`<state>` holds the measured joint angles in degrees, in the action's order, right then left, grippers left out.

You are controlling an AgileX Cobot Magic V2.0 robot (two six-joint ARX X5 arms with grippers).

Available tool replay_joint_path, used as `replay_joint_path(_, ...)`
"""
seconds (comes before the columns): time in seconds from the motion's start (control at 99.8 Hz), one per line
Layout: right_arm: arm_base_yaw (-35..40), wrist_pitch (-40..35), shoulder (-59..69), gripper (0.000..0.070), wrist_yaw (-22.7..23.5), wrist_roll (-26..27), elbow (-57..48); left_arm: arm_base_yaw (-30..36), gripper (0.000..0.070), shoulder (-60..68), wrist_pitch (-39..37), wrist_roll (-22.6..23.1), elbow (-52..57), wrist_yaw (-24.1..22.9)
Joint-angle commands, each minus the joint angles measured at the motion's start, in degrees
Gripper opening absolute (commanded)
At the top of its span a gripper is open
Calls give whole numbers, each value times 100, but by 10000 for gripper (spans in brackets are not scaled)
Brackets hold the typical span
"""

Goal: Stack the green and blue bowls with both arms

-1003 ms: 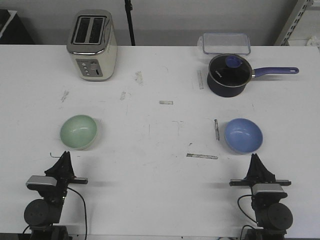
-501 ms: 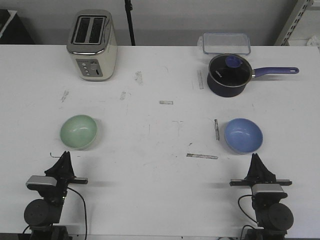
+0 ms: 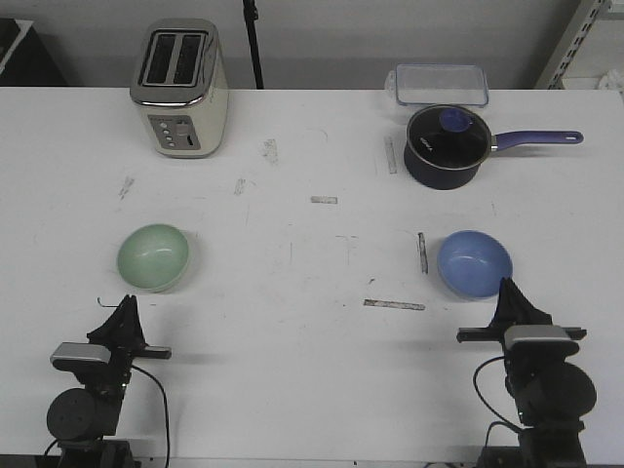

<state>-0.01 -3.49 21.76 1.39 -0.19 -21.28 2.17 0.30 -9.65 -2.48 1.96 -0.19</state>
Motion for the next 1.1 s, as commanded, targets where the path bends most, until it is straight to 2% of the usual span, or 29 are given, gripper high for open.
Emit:
replay_joint_path(0.0,4,-146,498,15,15,-31,-374,11,2,-11,-72,-33,-129,-26)
replay_joint_path(0.301,4,-706,2592,14,11,-31,-1853,9,1,-11,-72,-33,-129,-26)
replay_joint_path(0.622,-74,-2785,4374,14,57,96,-3748,9,1,-11,-72,-33,-129,-26)
replay_joint_path(0.762,-439,-3768,4970,14,72,323,-4457,9,2,-11,-72,-33,-129,-26)
replay_joint_path(0.932,-1141,-4411,5477,20,649,328,-4975,11,1,-11,-72,-33,-129,-26)
replay_joint_path(1.003,-1440,-4605,5628,78,984,326,-5045,11,2,-11,-72,-33,-129,-26)
replay_joint_path(1.093,-1674,-4778,5768,271,1353,326,-5042,11,2,-11,-72,-33,-129,-26)
